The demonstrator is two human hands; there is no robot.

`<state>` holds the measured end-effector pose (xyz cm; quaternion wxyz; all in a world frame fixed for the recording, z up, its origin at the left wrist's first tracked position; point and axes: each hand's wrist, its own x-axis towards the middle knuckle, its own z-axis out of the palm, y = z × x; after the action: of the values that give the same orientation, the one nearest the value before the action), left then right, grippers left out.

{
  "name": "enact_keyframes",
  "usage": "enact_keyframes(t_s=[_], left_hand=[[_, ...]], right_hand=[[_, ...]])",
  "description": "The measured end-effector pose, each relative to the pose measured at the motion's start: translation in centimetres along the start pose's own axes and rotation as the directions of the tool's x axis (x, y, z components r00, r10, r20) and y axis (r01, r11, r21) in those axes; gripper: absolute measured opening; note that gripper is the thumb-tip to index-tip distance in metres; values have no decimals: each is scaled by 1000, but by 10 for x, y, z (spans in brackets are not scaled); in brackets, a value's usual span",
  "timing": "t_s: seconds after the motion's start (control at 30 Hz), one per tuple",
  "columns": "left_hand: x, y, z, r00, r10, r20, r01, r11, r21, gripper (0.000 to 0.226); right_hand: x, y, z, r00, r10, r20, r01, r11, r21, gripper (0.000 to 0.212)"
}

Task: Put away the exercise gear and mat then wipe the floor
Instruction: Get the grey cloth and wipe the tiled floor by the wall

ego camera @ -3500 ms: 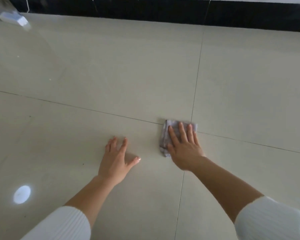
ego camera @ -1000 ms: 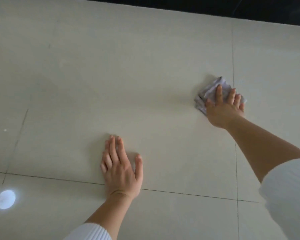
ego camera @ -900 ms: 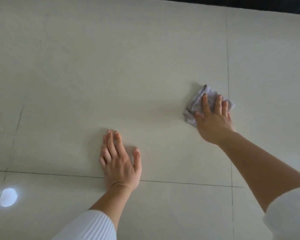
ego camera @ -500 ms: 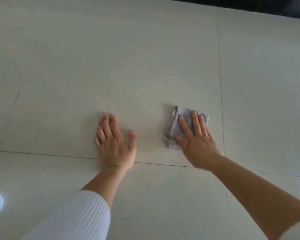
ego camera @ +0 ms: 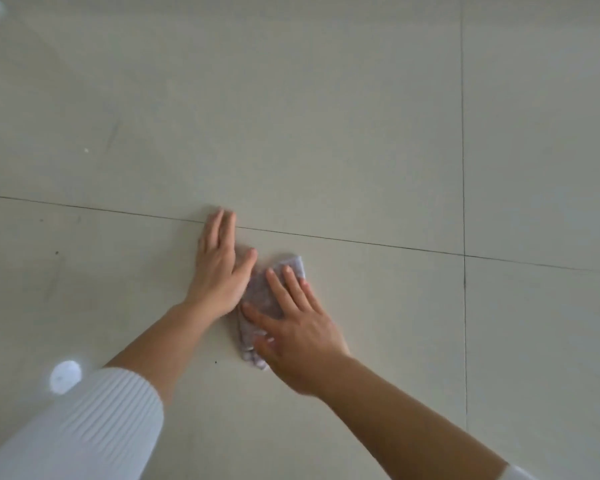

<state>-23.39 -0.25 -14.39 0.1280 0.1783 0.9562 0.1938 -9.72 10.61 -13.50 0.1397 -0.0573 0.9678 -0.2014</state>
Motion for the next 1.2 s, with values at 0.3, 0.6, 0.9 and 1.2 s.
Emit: enact_keyframes(t_s=[0.3, 0.6, 0.9, 1.2], left_hand=[[-64, 15, -16, 960, -120, 253, 57, 968, 243, 69], [-119, -30, -74, 810, -253, 529, -128, 805, 580, 64], [-88, -39, -61, 893, -168, 417, -68, 866, 496, 68], [-83, -94, -57, 964, -137, 228, 41, 923, 382, 80]], right_hand=[[-102, 114, -15, 886, 286, -364, -303, 953, 9, 43], [-93, 73, -16, 617, 675, -404, -520, 735, 435, 35], [-80, -21, 46, 951, -48, -307, 84, 991, 104, 29], [-84, 112, -15, 654, 594, -470, -596, 786, 164, 43]])
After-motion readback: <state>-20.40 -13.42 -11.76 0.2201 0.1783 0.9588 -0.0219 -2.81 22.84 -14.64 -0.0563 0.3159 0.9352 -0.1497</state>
